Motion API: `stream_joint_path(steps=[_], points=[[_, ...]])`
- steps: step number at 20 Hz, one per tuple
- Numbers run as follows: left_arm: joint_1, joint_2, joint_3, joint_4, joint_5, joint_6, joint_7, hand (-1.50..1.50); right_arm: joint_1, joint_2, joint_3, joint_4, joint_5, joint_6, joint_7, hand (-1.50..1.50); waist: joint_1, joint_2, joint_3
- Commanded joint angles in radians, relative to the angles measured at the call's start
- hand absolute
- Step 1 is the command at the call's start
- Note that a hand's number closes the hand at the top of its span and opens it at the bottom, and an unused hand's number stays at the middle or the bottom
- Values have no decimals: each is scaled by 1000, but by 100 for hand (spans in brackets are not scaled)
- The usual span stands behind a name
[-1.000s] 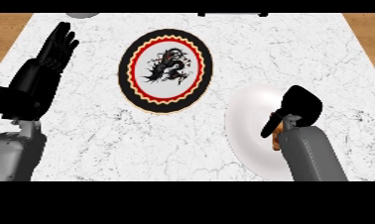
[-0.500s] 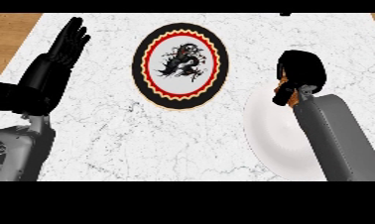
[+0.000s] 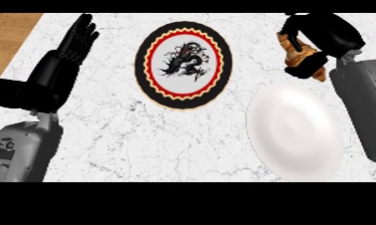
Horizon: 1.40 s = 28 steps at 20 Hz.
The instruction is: Pick the croissant from the plate and place it in the plate
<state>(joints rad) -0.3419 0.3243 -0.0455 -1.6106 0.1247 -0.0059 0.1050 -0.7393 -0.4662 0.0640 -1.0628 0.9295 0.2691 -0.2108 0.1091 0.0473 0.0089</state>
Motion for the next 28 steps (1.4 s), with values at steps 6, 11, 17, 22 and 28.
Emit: stream_joint_path(steps=[6,11,17,22,28], points=[[-33,21,32,41,0,-2,14,0,-175,-28,-134,222,-280,121,-536,150,-26,-11,-5],[6,-2,25,59,-6,0,-7,0,-288,27,-114,398,-282,148,-650,150,-38,-22,-8],[-5,13,40,65,-23,-3,-11,0,-480,115,-85,524,-280,174,-597,150,-53,-30,-9],[39,-5,46,81,-37,0,-62,0,-543,229,-78,602,-288,158,-537,150,-71,-35,-10],[8,16,86,92,-7,-30,-45,0,-580,420,-51,678,-261,57,-433,150,-74,-35,-10]])
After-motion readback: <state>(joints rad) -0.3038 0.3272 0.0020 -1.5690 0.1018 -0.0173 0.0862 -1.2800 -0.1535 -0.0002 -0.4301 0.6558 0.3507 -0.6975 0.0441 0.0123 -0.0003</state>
